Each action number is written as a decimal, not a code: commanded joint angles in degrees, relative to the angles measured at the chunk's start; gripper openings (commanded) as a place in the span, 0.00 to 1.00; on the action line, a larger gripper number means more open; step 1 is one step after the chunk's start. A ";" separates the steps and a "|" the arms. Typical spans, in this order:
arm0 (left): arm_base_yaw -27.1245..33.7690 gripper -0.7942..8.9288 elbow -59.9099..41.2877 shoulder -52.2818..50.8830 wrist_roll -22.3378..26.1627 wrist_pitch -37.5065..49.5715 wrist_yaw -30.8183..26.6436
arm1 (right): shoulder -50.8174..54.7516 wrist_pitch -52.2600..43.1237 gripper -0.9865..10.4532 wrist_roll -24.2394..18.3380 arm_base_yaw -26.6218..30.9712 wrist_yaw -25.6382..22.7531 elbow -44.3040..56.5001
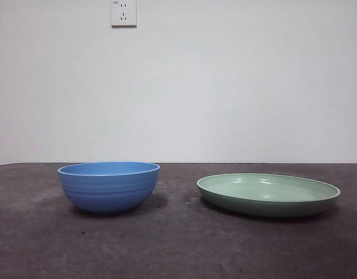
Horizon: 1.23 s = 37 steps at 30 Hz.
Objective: Pick up the blue bowl, put it on the green plate, put it on desk
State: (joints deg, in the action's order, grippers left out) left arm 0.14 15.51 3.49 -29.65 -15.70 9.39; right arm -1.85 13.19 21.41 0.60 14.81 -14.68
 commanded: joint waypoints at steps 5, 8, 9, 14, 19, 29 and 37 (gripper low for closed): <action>0.07 0.09 11.19 8.07 8.96 -8.28 6.47 | -6.75 9.20 0.10 -6.60 0.02 0.20 -11.98; 0.07 0.09 16.02 13.18 14.25 -14.01 9.44 | -11.45 15.28 0.10 -10.47 0.02 0.90 -17.35; 0.07 0.09 17.59 15.02 16.09 -15.91 10.62 | -13.22 17.46 0.10 -12.22 0.02 1.75 -19.12; -0.20 0.09 24.02 23.02 23.21 -22.58 17.42 | -21.57 27.67 0.10 -19.45 -0.04 5.14 -26.40; -1.68 0.09 28.94 29.55 27.74 -28.70 22.91 | -29.59 37.33 0.10 -24.76 -0.17 11.67 -32.72; -7.37 0.09 31.28 34.95 32.06 -35.60 25.59 | -36.37 46.77 0.10 -28.11 -5.55 15.82 -36.76; -7.67 0.16 31.28 34.93 32.04 -35.54 25.57 | -36.39 46.71 0.14 -27.85 -6.84 15.63 -36.76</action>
State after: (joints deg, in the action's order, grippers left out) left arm -7.40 45.74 38.20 1.21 -51.57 34.68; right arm -37.98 60.38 -5.82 -6.04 30.26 -50.24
